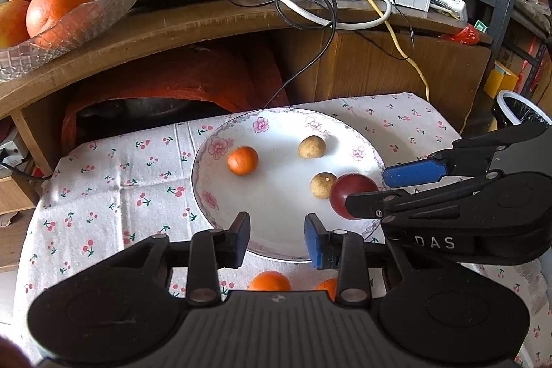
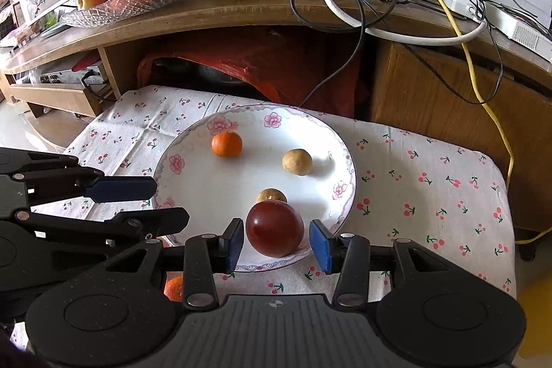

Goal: Organize fruits
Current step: 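Lower the plum into the bowl and open the right tool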

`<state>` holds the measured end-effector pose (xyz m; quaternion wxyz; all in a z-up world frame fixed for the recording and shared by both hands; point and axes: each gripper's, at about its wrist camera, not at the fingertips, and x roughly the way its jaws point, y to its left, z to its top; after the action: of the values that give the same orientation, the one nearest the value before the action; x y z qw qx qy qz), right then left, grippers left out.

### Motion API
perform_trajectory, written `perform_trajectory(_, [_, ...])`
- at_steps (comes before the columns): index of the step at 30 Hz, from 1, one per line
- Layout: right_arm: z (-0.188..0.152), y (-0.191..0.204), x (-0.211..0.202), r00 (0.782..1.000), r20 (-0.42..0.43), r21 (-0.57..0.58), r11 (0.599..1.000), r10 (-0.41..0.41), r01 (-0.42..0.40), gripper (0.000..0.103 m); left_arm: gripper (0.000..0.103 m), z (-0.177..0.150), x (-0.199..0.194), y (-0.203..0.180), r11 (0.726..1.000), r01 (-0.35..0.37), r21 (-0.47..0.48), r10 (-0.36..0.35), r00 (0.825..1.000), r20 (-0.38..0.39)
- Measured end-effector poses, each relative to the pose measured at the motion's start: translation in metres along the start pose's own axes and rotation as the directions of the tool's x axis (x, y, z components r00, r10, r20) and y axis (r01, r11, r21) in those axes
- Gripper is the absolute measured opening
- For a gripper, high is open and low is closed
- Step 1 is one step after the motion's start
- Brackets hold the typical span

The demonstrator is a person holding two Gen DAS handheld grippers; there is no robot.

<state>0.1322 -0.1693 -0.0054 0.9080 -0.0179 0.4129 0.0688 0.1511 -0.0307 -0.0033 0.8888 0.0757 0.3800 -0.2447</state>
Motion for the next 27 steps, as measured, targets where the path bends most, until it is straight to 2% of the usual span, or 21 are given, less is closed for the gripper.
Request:
perform_trajectory(19, [-0.004, 0.0, -0.012, 1.0, 0.008, -0.003, 1.0, -0.01, 0.01, 0.039, 0.043, -0.008, -0.021, 0.009, 1.0, -0.009, 0.003, 0.009, 1.0, 0.027])
perform_trajectory(27, [-0.007, 0.004, -0.019, 1.0, 0.007, -0.009, 1.0, 0.0, 0.0, 0.039, 0.043, -0.018, -0.028, 0.015, 1.0, -0.015, 0.008, 0.015, 1.0, 0.016])
